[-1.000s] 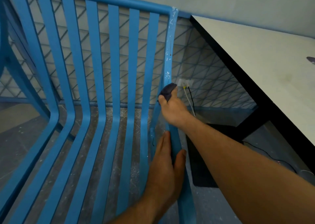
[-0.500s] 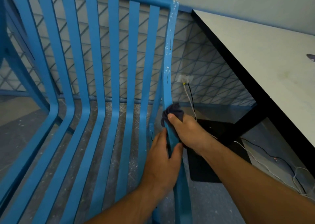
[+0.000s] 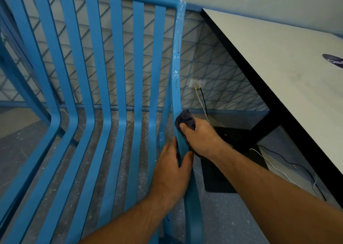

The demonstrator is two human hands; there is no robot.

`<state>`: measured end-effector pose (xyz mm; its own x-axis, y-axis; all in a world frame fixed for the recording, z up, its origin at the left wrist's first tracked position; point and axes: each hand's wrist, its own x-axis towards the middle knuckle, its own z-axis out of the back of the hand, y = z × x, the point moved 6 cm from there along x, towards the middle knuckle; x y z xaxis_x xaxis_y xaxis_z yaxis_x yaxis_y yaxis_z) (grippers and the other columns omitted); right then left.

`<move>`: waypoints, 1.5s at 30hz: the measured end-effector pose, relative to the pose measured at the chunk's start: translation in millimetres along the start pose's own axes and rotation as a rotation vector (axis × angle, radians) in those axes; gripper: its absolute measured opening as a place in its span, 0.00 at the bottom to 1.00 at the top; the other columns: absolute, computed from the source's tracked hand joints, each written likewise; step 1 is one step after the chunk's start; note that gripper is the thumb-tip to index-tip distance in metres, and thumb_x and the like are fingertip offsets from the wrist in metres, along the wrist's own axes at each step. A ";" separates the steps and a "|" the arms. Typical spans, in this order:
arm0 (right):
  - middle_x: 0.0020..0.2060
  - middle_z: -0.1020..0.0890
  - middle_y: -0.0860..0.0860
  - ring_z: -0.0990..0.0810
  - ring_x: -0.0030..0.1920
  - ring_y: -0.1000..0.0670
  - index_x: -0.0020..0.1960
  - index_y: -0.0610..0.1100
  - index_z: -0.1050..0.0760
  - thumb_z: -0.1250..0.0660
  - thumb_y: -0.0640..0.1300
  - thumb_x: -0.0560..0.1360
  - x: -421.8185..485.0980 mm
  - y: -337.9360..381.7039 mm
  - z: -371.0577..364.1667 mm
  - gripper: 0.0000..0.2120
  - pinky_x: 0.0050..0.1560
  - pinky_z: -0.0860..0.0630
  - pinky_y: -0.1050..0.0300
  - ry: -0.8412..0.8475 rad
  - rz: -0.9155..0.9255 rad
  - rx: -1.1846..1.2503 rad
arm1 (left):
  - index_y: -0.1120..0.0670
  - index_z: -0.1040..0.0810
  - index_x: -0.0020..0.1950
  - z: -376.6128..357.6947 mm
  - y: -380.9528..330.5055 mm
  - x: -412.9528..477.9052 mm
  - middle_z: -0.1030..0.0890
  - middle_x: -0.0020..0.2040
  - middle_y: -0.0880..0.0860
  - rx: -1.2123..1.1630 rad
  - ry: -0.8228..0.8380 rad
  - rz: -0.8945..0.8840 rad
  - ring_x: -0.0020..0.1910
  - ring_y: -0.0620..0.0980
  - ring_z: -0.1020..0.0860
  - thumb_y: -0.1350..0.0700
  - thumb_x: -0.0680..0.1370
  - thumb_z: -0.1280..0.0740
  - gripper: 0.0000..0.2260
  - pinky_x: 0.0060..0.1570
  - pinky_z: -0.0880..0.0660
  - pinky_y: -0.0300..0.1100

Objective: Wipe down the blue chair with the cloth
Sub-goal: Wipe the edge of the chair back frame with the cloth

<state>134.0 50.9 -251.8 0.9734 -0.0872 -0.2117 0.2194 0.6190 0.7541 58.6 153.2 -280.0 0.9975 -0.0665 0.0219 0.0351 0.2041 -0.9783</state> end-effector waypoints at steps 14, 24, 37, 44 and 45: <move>0.40 0.22 0.55 0.23 0.43 0.55 0.53 0.48 0.24 0.38 0.48 0.80 -0.5 4.2 -1.7 0.06 0.37 0.31 0.63 -0.006 0.055 0.024 | 0.37 0.32 0.62 1.4 -6.3 -1.9 0.26 0.55 0.36 0.028 0.027 0.009 0.56 0.32 0.27 0.49 0.81 0.39 0.11 0.54 0.27 0.29; 0.52 0.20 0.47 0.26 0.47 0.49 0.61 0.44 0.25 0.39 0.53 0.80 85.6 43.8 1.9 0.16 0.45 0.34 0.60 -0.207 0.053 -0.025 | 0.33 0.36 0.60 -2.3 -1.1 5.1 0.25 0.58 0.37 0.081 0.074 0.044 0.57 0.37 0.24 0.48 0.80 0.38 0.13 0.58 0.24 0.39; 0.38 0.21 0.54 0.22 0.41 0.53 0.47 0.48 0.24 0.37 0.52 0.79 51.4 15.3 -1.3 0.08 0.37 0.28 0.59 -0.151 0.077 0.106 | 0.48 0.34 0.68 -13.2 -2.8 26.9 0.22 0.54 0.45 0.124 -0.144 0.129 0.51 0.42 0.23 0.53 0.82 0.43 0.14 0.54 0.23 0.44; 0.42 0.22 0.50 0.24 0.43 0.49 0.48 0.47 0.25 0.39 0.54 0.80 86.8 44.9 10.9 0.11 0.39 0.32 0.59 -0.278 0.078 0.085 | 0.47 0.44 0.74 -18.1 7.1 24.1 0.23 0.59 0.49 0.210 -0.116 0.256 0.54 0.47 0.22 0.49 0.82 0.44 0.21 0.57 0.24 0.49; 0.42 0.22 0.51 0.25 0.43 0.50 0.50 0.47 0.24 0.39 0.53 0.80 89.3 49.2 12.4 0.11 0.38 0.34 0.61 -0.292 0.083 0.094 | 0.48 0.42 0.72 -16.7 5.6 26.3 0.22 0.56 0.49 0.200 -0.103 0.261 0.51 0.47 0.22 0.50 0.81 0.43 0.19 0.55 0.23 0.49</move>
<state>232.5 63.9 -225.9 0.9627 -0.2688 0.0302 0.1306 0.5597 0.8183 84.0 136.3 -288.4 0.9750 0.1102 -0.1929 -0.2209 0.3894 -0.8942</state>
